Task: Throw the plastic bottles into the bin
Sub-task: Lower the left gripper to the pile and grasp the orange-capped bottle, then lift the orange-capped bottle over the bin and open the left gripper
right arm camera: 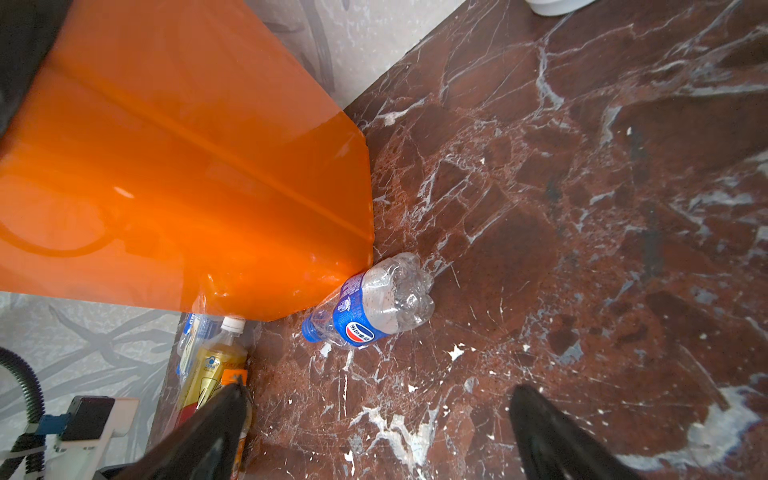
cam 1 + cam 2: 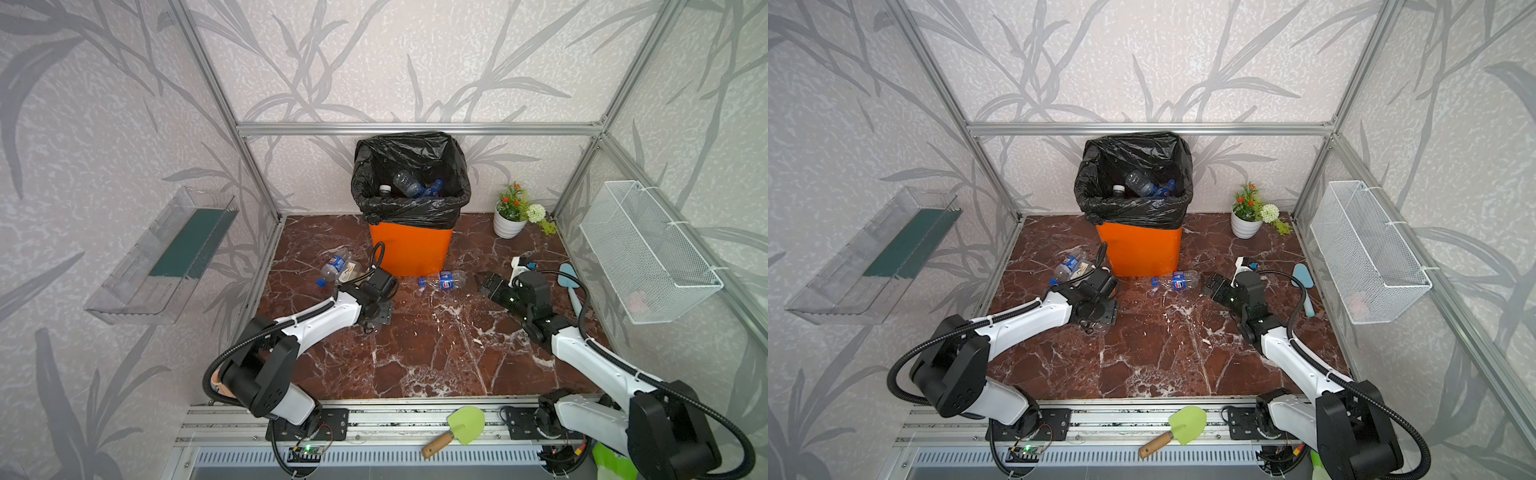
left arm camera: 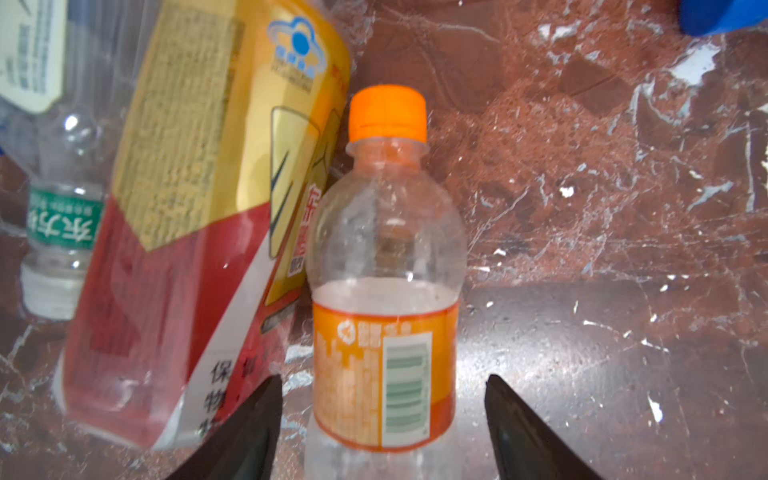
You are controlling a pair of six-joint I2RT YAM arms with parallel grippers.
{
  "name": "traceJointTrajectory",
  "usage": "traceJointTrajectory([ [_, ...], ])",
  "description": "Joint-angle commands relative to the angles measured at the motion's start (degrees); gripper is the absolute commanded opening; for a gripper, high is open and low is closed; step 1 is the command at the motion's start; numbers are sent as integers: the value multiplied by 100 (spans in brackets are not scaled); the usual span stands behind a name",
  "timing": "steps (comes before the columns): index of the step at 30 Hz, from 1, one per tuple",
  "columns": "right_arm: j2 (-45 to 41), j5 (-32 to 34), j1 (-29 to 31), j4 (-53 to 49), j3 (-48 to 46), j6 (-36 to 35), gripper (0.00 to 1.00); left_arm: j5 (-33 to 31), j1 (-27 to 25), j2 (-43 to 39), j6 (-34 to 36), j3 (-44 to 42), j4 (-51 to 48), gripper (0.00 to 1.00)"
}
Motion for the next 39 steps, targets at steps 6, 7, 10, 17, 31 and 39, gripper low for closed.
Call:
traceJointTrajectory([
  [6,-164,122,23,31,-10,-58,99,25,7,630,148,336,153,77],
  [7,-173,133,18,21,-5,-70,99,47,1,693,161,355,161,77],
  [10,-208,164,14,-19,-7,-89,99,67,0,859,173,355,170,75],
  [17,-284,191,14,-58,-14,-122,100,241,-16,502,48,48,406,46],
  [31,-262,140,18,74,-12,-80,100,-551,-414,-3488,-256,-1264,866,42],
  [39,-265,137,23,198,-23,-30,100,-1665,-429,-5815,1379,-929,1975,41],
])
